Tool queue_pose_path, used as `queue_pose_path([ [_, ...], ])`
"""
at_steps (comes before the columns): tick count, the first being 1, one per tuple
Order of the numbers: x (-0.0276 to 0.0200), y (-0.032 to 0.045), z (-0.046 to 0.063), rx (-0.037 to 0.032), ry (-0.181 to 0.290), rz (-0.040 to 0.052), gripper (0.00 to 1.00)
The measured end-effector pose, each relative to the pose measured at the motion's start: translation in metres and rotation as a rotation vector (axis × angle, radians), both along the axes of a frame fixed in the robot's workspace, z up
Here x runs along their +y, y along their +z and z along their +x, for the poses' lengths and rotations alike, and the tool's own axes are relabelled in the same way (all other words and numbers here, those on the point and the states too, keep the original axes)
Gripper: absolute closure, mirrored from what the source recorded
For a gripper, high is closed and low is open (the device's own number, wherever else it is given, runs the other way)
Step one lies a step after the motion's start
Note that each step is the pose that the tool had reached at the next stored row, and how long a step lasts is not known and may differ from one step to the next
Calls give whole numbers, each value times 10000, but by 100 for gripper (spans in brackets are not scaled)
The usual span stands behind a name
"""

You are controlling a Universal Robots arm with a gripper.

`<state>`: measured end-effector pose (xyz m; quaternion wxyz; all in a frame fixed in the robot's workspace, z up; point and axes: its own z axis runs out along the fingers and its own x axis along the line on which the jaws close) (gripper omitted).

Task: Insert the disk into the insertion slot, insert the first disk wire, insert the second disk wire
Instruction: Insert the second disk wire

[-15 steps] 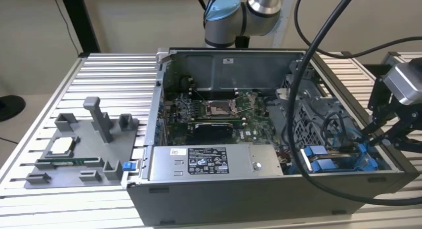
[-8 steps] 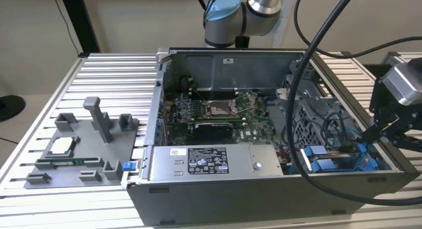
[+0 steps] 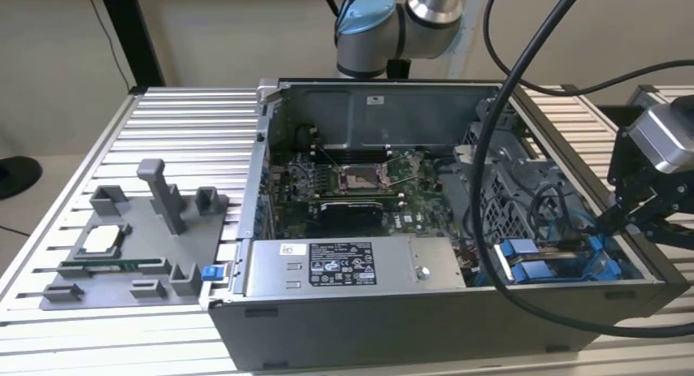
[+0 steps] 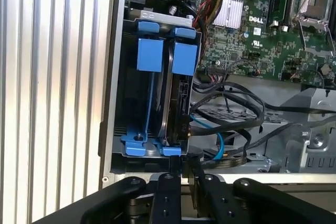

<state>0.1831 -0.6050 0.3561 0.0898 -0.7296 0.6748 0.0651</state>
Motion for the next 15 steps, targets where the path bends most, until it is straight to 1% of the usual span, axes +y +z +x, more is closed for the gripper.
queue_pose_path([
  [8, 0, -16, 0, -21, 0, -2, 0],
  [15, 0, -30, 0, -80, 0, -1, 0],
])
